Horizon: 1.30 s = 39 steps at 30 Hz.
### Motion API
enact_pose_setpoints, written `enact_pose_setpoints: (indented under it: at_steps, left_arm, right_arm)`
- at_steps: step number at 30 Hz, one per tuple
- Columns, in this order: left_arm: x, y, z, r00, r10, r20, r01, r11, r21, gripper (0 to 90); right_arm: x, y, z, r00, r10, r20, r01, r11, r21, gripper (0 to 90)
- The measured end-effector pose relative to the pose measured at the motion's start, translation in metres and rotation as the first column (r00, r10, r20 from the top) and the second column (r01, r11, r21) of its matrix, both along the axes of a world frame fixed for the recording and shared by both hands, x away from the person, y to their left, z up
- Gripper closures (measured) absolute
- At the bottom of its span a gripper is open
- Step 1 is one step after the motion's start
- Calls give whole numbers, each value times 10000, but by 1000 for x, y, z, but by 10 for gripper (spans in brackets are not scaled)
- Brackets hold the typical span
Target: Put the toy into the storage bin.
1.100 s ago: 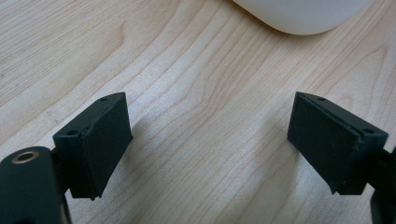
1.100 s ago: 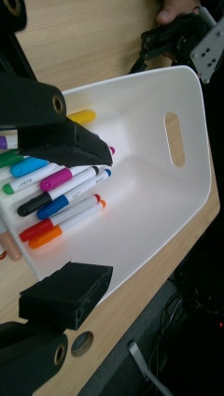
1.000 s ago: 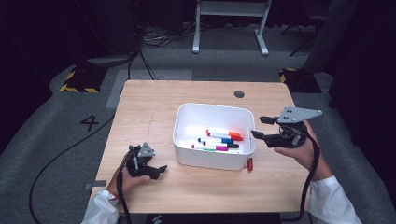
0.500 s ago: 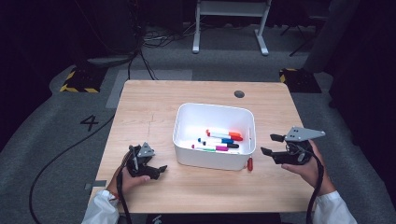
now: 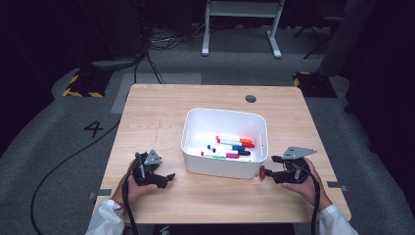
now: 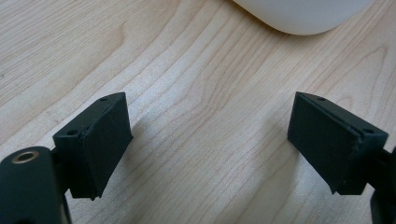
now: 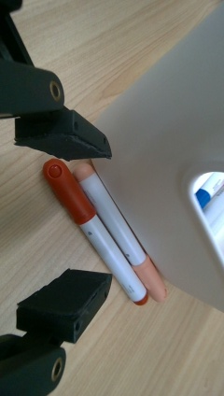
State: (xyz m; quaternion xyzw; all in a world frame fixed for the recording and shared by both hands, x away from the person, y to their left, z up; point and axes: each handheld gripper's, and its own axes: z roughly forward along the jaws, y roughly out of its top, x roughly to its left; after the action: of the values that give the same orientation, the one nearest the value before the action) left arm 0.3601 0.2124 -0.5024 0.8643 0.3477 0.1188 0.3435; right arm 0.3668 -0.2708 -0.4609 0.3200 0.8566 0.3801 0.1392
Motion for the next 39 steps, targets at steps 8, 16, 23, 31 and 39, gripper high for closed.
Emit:
enact_pose_setpoints:
  at_steps: [8, 16, 23, 31, 39]
  left_arm:
    - [0, 0, 0, 10000, 5, 18, -5, 10000, 7, 136]
    - [0, 0, 0, 10000, 9, 14, -9, 10000, -1, 136]
    - [0, 0, 0, 10000, 15, 16, -15, 10000, 4, 136]
    - [0, 0, 0, 10000, -2, 2, 2, 10000, 4, 136]
    - [0, 0, 0, 10000, 12, 14, -12, 10000, 1, 136]
  right_arm:
    - [5, 6, -12, 9996, -239, -164, 235, 9995, -213, 339]
    - [11, 2, -24, 9959, -860, -276, 841, 9945, -632, 386]
    - [13, -12, -29, 9886, -1475, -318, 1444, 9859, -843, 535]
    - [16, -23, -28, 9720, -2340, -217, 2313, 9688, -891, 740]
    - [22, -35, -29, 9632, -2687, -116, 2670, 9605, -781, 753]
